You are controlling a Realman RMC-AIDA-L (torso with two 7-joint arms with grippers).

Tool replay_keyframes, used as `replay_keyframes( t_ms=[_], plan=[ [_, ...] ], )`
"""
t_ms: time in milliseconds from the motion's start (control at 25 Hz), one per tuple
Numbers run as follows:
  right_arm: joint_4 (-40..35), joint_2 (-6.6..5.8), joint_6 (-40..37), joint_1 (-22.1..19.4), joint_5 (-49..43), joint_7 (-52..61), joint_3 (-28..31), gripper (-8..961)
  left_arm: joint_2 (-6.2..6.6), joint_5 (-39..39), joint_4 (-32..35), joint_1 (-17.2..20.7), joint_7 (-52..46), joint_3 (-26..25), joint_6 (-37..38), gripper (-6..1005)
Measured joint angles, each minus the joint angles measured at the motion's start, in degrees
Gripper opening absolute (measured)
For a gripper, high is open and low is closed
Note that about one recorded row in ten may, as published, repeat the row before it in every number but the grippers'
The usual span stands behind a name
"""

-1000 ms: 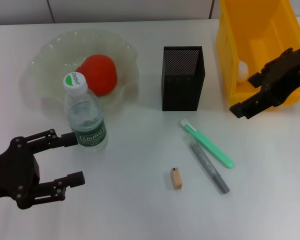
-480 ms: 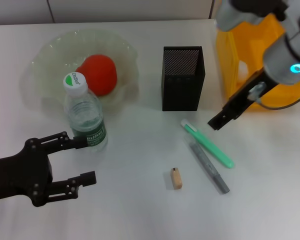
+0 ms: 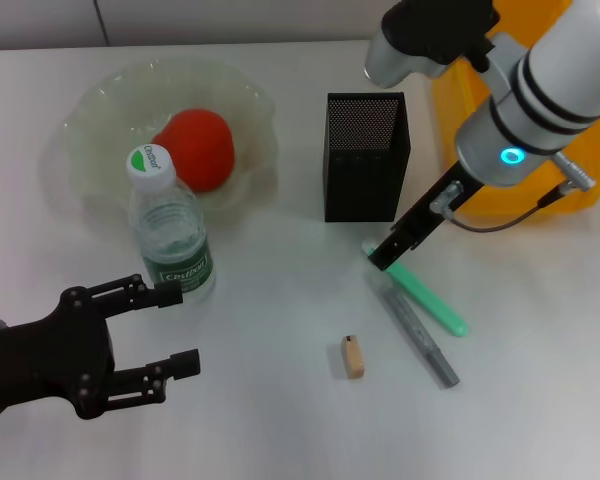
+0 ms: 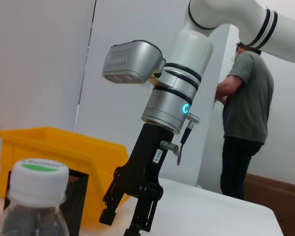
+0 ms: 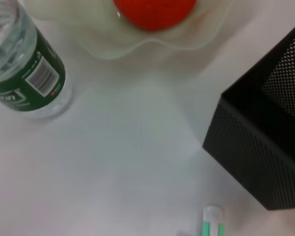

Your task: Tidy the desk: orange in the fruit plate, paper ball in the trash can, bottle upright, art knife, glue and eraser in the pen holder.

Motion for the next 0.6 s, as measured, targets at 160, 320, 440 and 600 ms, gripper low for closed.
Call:
replay_keyframes(
  t_ms=[160, 320, 440, 600],
  plan=[
    [3.12, 0.03, 2.79, 0.88, 0.92, 0.66, -0.48, 733, -0.11, 0.00, 0.00, 0.29, 0.25, -0.04, -0.76, 765],
    [5.17, 0.02, 4.31, 1.55, 2.43, 0.70, -1.30, 731, -0.11, 0.00, -0.07, 0.51, 0.48, -0.07, -1.01, 765],
    [5.79, 0.01, 5.68, 1.30, 2.53, 0.70, -2.36, 729, -0.11, 0.00, -0.09, 0.79, 0.52, -0.21, -1.62, 765],
    [7.12, 0.00, 6.66, 1.51, 2.57, 0.69, -2.42, 727, -0.10, -0.01, -0.09, 1.09, 0.52, -0.21, -2.09, 766]
  ],
)
